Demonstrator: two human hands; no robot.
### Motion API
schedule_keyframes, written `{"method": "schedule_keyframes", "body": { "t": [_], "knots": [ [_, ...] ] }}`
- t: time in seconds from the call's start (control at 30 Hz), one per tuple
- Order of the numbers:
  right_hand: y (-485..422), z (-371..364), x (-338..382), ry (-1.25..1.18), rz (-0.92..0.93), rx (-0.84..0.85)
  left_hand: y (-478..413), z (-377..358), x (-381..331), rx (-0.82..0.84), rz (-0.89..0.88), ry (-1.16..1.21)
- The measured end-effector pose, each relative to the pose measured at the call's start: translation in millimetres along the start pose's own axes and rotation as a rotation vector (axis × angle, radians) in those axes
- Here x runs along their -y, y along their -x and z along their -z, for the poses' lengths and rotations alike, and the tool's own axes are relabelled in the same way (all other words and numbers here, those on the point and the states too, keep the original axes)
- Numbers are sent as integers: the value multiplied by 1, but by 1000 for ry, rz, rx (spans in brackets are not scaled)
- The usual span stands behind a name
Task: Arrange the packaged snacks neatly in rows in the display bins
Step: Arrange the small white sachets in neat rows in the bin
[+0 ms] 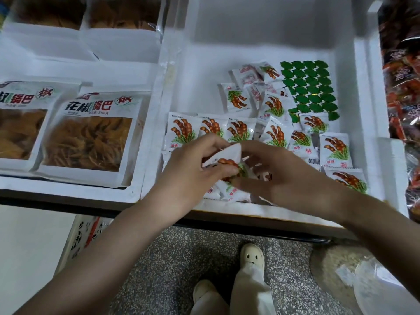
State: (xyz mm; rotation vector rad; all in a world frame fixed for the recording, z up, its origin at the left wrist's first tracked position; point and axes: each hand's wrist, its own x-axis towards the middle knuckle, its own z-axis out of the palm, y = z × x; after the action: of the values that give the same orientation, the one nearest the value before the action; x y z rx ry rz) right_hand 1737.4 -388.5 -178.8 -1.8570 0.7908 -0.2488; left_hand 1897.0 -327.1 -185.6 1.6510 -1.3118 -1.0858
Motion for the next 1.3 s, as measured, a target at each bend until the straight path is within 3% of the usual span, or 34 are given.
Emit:
{"method": "schedule_keyframes", "body": {
  "t": [0.1, 0.23, 0.33, 0.43, 0.73, 0.9, 1.1, 1.3],
  "knots": [
    [-3, 1, -8, 92, 8, -99, -5, -10, -1, -12, -41, -52],
    [-9, 2, -21, 126, -139, -258, -3, -13, 14, -114, -146, -321],
    [-14, 0, -29, 168, -193, -348, 4, -11, 35, -44, -281, -626],
    [-19, -6, -30, 136, -190, -311, 6, -10, 50, 51, -311, -802],
    [-16, -24, -38, 534, -47, -189, 7, -13, 66, 27, -303, -804],
    [-15, -32, -48, 868, 108, -296, 6, -14, 70, 24, -320, -815],
    [-4, -20, -47, 740, 162, -333, 9, -9, 60, -20, -313, -864],
    [-7, 49, -60, 587, 49, -495, -38, -8, 29, -72, -382, -826]
  ]
}}
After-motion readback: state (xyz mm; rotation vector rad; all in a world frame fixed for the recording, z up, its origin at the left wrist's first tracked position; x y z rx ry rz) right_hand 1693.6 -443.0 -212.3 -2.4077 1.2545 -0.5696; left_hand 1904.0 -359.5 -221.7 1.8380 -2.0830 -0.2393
